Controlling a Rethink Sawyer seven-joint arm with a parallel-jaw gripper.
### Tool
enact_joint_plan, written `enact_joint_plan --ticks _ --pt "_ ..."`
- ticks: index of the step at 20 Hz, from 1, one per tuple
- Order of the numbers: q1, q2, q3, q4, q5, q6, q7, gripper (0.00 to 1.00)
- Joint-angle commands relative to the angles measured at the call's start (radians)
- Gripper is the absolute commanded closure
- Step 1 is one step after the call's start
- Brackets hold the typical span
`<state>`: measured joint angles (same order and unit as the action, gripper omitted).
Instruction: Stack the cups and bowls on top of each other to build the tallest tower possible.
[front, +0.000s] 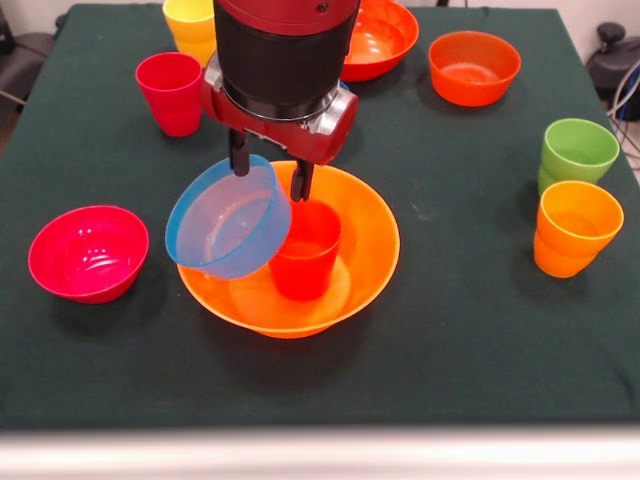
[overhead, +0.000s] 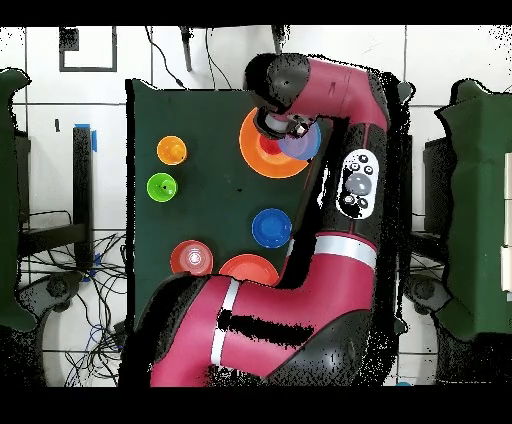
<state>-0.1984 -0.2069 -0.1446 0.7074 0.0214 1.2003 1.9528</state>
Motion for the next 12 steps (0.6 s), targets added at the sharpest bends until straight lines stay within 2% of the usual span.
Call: enact_joint_plan --ticks 1,3,4,6,7,10,12 --pt "0.01 -0.005 0.054 0.119 -0.003 -0.106 0.114 0.0" --pt "0.011 0.002 0.054 0.111 -0.003 -0.106 0.116 0.0" --pt "0.003 -0.045 0.047 0.151 0.0 -0.099 0.099 0.0" --pt "0.001 -0.008 0.052 0.129 -0.003 -0.117 0.101 0.0" --pt "0.009 0.026 0.055 0.078 -0.004 -0.101 0.111 0.0" --pt "0.011 0.019 0.056 0.106 -0.003 -0.124 0.112 0.0" --pt "0.008 0.032 0.056 0.079 -0.002 -0.112 0.11 0.0"
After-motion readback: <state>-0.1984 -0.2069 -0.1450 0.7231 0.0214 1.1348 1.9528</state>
